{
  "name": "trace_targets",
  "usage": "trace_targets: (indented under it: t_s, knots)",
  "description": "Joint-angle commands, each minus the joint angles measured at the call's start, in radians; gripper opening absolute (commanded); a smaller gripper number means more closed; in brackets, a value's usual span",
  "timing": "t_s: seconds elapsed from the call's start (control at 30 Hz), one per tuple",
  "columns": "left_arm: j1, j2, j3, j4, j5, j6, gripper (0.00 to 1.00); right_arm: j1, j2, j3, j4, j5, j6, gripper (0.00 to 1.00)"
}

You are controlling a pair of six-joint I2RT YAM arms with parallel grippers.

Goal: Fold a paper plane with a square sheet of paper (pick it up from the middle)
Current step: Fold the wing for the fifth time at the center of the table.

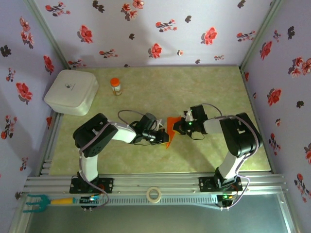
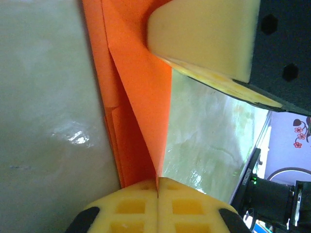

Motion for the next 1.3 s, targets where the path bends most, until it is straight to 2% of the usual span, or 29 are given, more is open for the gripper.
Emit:
trace_targets:
  t_s: [0.0,0.07,0.13,0.23,0.5,0.67,0.73,0.83,0.97,1.13,1.27]
  knots:
    - [-0.010,0.002,-0.015,-0.174,-0.015,0.052,0.00,0.002,0.038,0.003,-0.079,0.101,-0.028,0.07]
    - [-0.014,0.000,-0.010,-0.180,0.001,0.058,0.00,0.003,0.036,0.007,-0.090,0.107,-0.033,0.07]
    - [-0.018,-0.001,-0.009,-0.181,0.016,0.065,0.06,0.005,0.034,0.006,-0.096,0.113,-0.034,0.07]
    - [-0.023,-0.014,-0.009,-0.179,0.028,0.069,0.10,0.008,0.037,0.011,-0.106,0.118,-0.038,0.07]
    - [-0.033,-0.037,-0.013,-0.206,0.043,0.090,0.03,0.009,0.037,0.015,-0.112,0.121,-0.041,0.07]
    - [-0.046,-0.048,0.003,-0.279,0.040,0.127,0.10,0.009,0.039,0.017,-0.118,0.127,-0.042,0.06]
    - [-0.053,-0.049,0.006,-0.296,0.038,0.135,0.10,0.009,0.039,0.017,-0.120,0.129,-0.042,0.06]
    - [-0.059,-0.056,0.008,-0.319,0.027,0.143,0.08,0.009,0.039,0.019,-0.128,0.134,-0.045,0.06]
    - [-0.065,-0.064,0.010,-0.338,0.017,0.152,0.00,0.009,0.039,0.020,-0.131,0.136,-0.046,0.06]
    - [-0.069,-0.064,0.012,-0.372,0.010,0.167,0.00,0.009,0.039,0.022,-0.138,0.137,-0.048,0.06]
    - [-0.070,-0.080,-0.001,-0.386,-0.001,0.173,0.08,0.011,0.037,0.022,-0.140,0.138,-0.049,0.06]
